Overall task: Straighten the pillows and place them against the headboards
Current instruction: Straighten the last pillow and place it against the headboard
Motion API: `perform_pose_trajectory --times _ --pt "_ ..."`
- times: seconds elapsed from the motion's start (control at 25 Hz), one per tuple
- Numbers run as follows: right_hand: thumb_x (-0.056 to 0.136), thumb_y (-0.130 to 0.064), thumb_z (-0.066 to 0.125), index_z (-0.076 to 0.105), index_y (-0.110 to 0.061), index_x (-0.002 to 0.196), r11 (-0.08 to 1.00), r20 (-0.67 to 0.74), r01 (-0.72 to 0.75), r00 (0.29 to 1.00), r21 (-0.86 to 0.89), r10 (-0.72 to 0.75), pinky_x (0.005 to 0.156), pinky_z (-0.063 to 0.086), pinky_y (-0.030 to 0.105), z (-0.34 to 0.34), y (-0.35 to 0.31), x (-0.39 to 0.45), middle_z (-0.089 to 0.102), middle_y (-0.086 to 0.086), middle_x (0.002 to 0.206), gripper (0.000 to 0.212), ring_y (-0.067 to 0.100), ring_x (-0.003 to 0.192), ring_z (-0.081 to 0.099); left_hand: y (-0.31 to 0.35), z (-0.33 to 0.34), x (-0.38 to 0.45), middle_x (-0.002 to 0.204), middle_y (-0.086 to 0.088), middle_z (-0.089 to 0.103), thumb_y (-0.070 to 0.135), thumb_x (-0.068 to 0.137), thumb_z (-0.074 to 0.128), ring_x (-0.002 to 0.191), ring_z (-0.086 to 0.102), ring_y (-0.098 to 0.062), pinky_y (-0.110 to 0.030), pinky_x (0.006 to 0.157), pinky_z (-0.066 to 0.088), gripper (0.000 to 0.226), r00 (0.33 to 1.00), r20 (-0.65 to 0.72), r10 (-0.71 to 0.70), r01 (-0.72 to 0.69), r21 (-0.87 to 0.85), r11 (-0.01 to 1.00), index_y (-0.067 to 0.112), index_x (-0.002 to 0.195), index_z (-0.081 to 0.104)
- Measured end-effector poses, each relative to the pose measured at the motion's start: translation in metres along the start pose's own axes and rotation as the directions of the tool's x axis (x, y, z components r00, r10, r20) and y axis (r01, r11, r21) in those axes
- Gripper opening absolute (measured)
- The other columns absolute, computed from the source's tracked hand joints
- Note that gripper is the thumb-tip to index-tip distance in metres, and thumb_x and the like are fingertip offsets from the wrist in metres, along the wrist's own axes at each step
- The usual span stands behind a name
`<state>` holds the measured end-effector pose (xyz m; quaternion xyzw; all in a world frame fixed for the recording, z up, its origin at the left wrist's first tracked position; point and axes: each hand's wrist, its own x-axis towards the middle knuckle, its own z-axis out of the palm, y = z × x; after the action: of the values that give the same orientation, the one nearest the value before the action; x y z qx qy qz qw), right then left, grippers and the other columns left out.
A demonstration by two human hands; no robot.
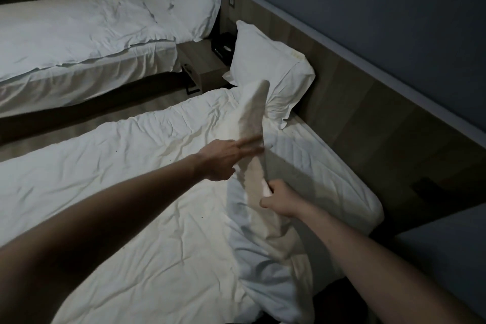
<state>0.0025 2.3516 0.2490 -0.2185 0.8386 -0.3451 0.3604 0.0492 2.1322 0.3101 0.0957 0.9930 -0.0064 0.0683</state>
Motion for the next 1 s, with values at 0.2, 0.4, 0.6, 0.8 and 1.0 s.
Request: perform_pose_trajectory --times 0.2,0.4,0.6,0.8,1.0 --pt "0.085 -0.014 0.076 0.071 -0.011 0.117 0.999 -0.017 -0.011 1.0 0.036 0.012 0.085 0.056 0.033 0.003 0.015 -0.032 0.075 0.002 0.107 0.033 0.019 0.102 0.07 0.018 -0.01 0.021 0.123 0.006 0.066 0.039 0.088 0.073 0.101 0.07 -0.027 -0.038 0.076 0.056 0.029 0.999 -0.028 0.028 -0.026 0.068 0.997 0.032 0.116 0.068" --pt "0.076 -0.033 0.085 0.059 -0.015 0.125 0.988 -0.209 -0.15 0.967 -0.021 0.143 0.09 0.052 0.029 0.017 0.09 -0.075 0.067 -0.003 0.118 0.058 0.015 0.108 0.066 0.023 -0.001 0.028 0.108 0.001 0.074 0.033 0.087 0.066 0.101 0.07 -0.028 -0.034 0.073 0.049 0.015 0.992 -0.083 -0.094 0.089 -0.067 0.994 0.026 0.101 0.07" --pt "0.077 -0.066 0.074 0.066 -0.028 0.124 0.941 -0.215 -0.336 0.923 -0.051 0.318 0.095 0.054 0.03 0.029 0.192 -0.067 0.07 -0.007 0.119 0.061 0.017 0.114 0.068 0.026 0.001 0.045 0.11 -0.002 0.072 0.036 0.09 0.066 0.103 0.068 -0.03 -0.037 0.074 0.051 0.017 0.988 -0.073 -0.136 0.126 -0.124 0.984 0.023 0.102 0.068" --pt "0.099 -0.027 0.06 0.059 -0.028 0.081 0.946 -0.252 -0.317 0.923 -0.066 0.292 0.075 0.046 0.027 -0.007 0.181 -0.057 0.077 0.01 0.105 0.018 0.024 0.1 0.071 0.026 0.005 0.082 0.106 -0.003 0.075 0.041 0.096 0.06 0.098 0.069 -0.033 -0.033 0.068 0.045 0.02 0.978 -0.097 -0.186 0.164 -0.193 0.967 0.024 0.101 0.07" --pt "0.104 -0.023 0.052 0.052 -0.014 0.075 0.97 -0.399 -0.195 0.886 0.146 0.238 0.073 0.043 0.036 -0.072 0.158 -0.033 0.064 0.004 0.078 0.031 0.029 0.087 0.065 0.01 -0.004 0.136 0.087 -0.006 0.07 0.032 0.096 0.061 0.088 0.066 -0.038 -0.036 0.066 0.047 0.019 0.94 -0.116 -0.321 0.259 -0.369 0.893 0.017 0.085 0.063"
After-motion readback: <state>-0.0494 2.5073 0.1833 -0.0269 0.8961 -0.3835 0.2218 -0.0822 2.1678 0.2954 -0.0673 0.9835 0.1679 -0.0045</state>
